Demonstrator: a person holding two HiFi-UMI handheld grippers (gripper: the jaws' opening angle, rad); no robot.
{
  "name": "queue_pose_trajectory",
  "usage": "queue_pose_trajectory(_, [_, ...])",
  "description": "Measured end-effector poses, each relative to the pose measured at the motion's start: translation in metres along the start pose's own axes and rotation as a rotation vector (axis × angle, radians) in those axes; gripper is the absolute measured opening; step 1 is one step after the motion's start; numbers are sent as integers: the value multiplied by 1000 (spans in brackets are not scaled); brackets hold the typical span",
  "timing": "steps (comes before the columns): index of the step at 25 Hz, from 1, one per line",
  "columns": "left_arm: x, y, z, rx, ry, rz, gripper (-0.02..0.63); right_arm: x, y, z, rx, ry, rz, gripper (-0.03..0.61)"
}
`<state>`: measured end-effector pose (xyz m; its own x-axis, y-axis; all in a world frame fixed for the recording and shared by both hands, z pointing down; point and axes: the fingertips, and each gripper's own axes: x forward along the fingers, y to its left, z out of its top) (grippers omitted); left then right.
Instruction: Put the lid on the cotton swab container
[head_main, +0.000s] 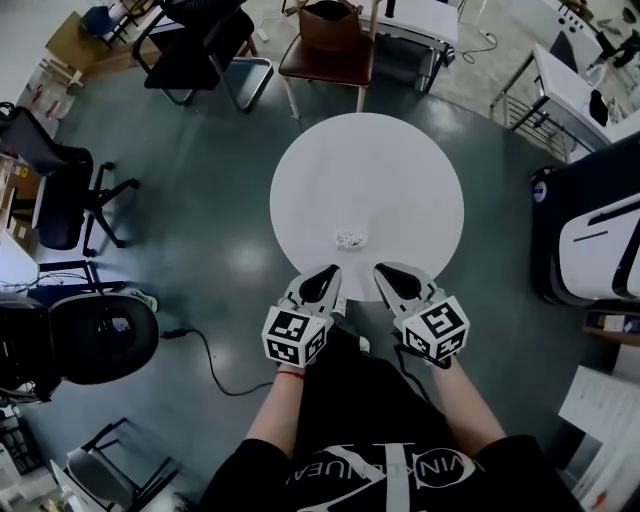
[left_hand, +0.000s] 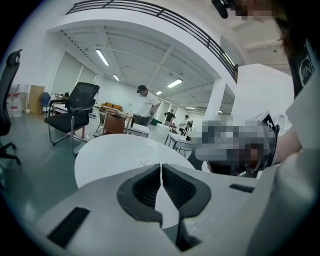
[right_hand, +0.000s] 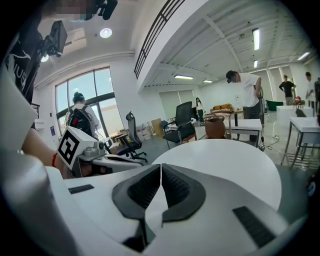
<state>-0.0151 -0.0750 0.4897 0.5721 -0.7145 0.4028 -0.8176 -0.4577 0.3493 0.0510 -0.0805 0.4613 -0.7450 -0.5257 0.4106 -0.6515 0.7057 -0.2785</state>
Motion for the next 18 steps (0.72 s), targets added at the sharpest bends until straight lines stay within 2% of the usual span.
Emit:
queue_pose_trajectory(5, [20,18,-9,-9,46,-17,6,21,-22,5,10,12,-5,3])
queue_pose_trajectory(14, [48,33,-25,48,139,-46,9,53,-59,7,35,41,-34,7])
queue_pose_trajectory(18, [55,38,-27,94,165,-59,20,67,-70,10,42,51,-33,48])
